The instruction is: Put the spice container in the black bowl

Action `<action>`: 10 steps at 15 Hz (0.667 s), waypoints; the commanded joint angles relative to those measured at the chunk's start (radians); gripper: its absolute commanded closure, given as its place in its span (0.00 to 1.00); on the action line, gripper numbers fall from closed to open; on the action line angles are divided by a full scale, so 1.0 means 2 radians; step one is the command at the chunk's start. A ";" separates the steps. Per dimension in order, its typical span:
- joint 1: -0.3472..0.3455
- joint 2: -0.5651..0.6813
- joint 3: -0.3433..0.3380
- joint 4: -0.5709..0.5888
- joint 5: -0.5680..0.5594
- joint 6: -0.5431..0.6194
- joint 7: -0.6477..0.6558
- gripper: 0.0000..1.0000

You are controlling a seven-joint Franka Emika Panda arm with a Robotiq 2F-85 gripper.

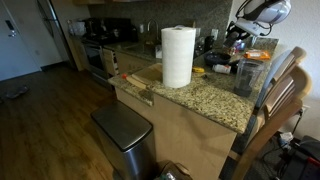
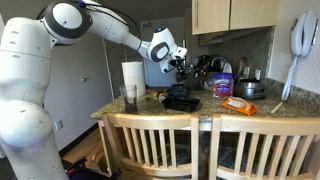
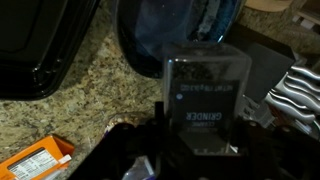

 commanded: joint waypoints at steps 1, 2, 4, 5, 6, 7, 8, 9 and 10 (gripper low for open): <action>-0.012 -0.017 0.002 -0.010 0.016 -0.046 -0.035 0.68; -0.014 -0.014 0.000 -0.009 0.021 -0.045 -0.033 0.68; -0.013 -0.012 -0.001 -0.024 0.046 0.035 -0.015 0.68; -0.014 -0.015 0.002 -0.030 0.060 0.052 -0.022 0.68; -0.011 -0.016 0.004 -0.038 0.069 0.085 -0.024 0.68; -0.008 -0.016 0.007 -0.046 0.076 0.108 -0.026 0.68; -0.004 -0.017 0.011 -0.055 0.079 0.131 -0.027 0.68; 0.002 -0.017 0.014 -0.065 0.077 0.152 -0.028 0.68; 0.010 -0.018 0.016 -0.076 0.072 0.173 -0.027 0.68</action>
